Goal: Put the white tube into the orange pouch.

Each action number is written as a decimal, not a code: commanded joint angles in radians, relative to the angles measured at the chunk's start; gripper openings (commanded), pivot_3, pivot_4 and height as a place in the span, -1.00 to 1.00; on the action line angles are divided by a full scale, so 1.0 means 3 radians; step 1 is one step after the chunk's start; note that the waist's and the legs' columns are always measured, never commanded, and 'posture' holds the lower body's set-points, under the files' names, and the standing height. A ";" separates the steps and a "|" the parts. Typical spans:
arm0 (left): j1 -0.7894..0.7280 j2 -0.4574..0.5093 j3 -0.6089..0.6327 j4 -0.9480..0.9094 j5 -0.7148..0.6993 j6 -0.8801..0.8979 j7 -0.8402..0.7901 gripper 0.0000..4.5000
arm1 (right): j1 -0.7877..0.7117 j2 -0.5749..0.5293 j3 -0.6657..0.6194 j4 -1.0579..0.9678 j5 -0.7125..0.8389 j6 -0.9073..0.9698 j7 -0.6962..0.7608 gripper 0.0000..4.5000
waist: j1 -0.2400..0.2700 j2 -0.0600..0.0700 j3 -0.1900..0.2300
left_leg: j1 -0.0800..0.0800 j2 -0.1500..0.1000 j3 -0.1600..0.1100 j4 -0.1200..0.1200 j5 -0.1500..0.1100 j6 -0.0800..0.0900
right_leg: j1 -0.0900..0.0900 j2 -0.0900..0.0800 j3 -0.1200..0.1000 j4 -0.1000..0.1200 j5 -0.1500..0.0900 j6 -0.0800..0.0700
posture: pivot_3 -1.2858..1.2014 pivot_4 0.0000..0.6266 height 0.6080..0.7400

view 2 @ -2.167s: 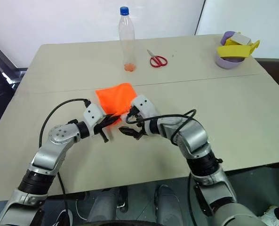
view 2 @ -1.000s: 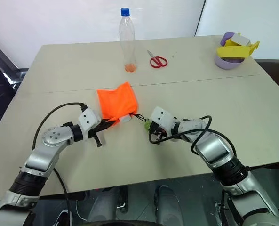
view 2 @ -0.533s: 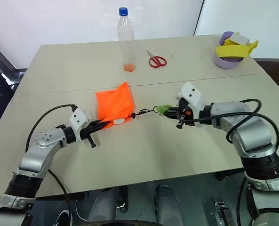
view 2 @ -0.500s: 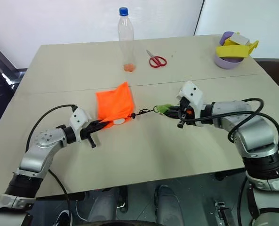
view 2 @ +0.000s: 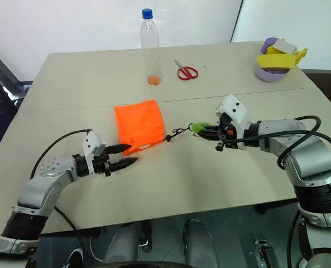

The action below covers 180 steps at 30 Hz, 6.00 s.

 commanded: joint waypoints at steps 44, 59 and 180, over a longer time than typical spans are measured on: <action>-0.2257 -0.1292 -0.0582 0.3270 0.1030 -0.1750 -0.0774 -0.82 | -0.0196 0.0038 0.0026 -0.0079 -0.0011 -0.0107 -0.0163 -1.00 | 0.0074 0.0000 0.0000 | -0.0015 -0.0001 -0.0007 0.0054 -0.0008 0.0016 | 0.0011 0.0008 -0.0005 0.0004 0.0018 0.0012 | 0.03 -0.52 1.00; -0.2513 -0.1236 -0.0245 0.3326 0.0698 -0.1241 -0.1171 -0.57 | -0.0258 0.0067 0.0055 -0.0012 -0.0041 -0.0166 -0.0177 -1.00 | 0.0075 0.0000 0.0000 | -0.0016 -0.0001 -0.0007 0.0053 -0.0008 0.0016 | 0.0009 0.0009 -0.0005 0.0004 0.0018 0.0012 | 0.03 -0.52 1.00; -0.1008 -0.0204 -0.0057 0.0484 -0.0328 -0.0281 -0.0730 1.00 | 0.0230 0.0039 -0.0343 0.0471 -0.0205 -0.0678 -0.0207 0.99 | 0.0051 0.0006 0.0001 | -0.0017 0.0010 -0.0007 0.0075 -0.0008 0.0014 | 0.0010 0.0017 0.0001 0.0010 0.0036 0.0006 | 0.03 -0.52 1.00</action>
